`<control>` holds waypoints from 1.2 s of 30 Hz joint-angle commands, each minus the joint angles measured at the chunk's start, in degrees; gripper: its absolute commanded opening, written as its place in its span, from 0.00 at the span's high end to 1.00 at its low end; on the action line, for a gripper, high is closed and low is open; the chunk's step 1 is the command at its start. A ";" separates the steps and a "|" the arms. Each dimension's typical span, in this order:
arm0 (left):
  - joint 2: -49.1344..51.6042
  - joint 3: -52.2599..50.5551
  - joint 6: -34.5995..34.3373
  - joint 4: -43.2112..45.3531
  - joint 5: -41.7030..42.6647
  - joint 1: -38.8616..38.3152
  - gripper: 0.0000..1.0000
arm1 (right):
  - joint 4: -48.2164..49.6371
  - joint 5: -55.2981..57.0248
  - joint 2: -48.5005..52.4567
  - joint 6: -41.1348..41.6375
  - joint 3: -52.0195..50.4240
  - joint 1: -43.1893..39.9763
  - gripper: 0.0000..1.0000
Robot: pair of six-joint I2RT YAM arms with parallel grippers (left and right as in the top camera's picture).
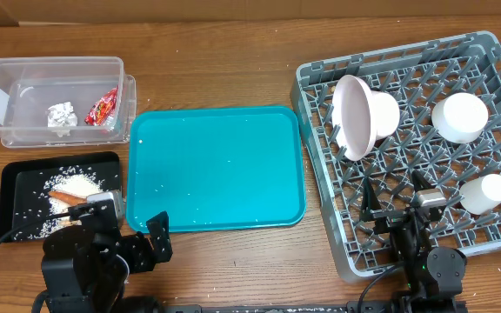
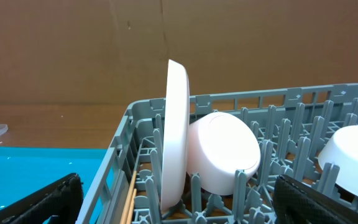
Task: Sort waste into correct bins and load items into the dishwasher
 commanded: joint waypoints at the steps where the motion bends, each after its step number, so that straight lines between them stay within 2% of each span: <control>1: -0.33 -0.26 -0.52 0.02 -0.42 -0.15 0.00 | 0.37 -0.31 -0.57 -0.20 -0.55 0.35 0.00; 10: -0.33 -0.26 -0.52 0.02 -0.42 -0.15 0.00 | 0.37 -0.31 -0.57 -0.20 -0.55 0.35 0.00; 13: -0.55 -0.48 1.53 -0.72 -4.72 -0.11 0.00 | 0.39 -0.31 -0.57 -0.20 -0.55 0.35 0.00; 17: -2.99 -4.17 1.60 1.51 -4.22 -0.11 0.00 | 0.37 -0.31 -0.57 -0.17 -0.55 0.35 0.00; 22: -11.65 -17.16 1.60 13.79 -3.80 -0.15 0.00 | 0.37 -0.31 -0.57 -0.20 -0.55 0.35 0.00; 24: -17.64 -25.44 1.62 21.81 -2.89 -0.15 0.00 | 0.37 -0.31 -0.57 -0.20 -0.55 0.35 0.00; 29: -26.64 -37.79 1.62 37.13 -2.34 -0.31 0.00 | 0.37 -0.31 -0.57 -0.20 -0.55 0.35 0.00; 36: -27.82 -49.33 8.76 65.59 -5.42 -1.79 0.00 | 0.37 -0.31 -0.57 -0.20 -0.55 0.35 0.00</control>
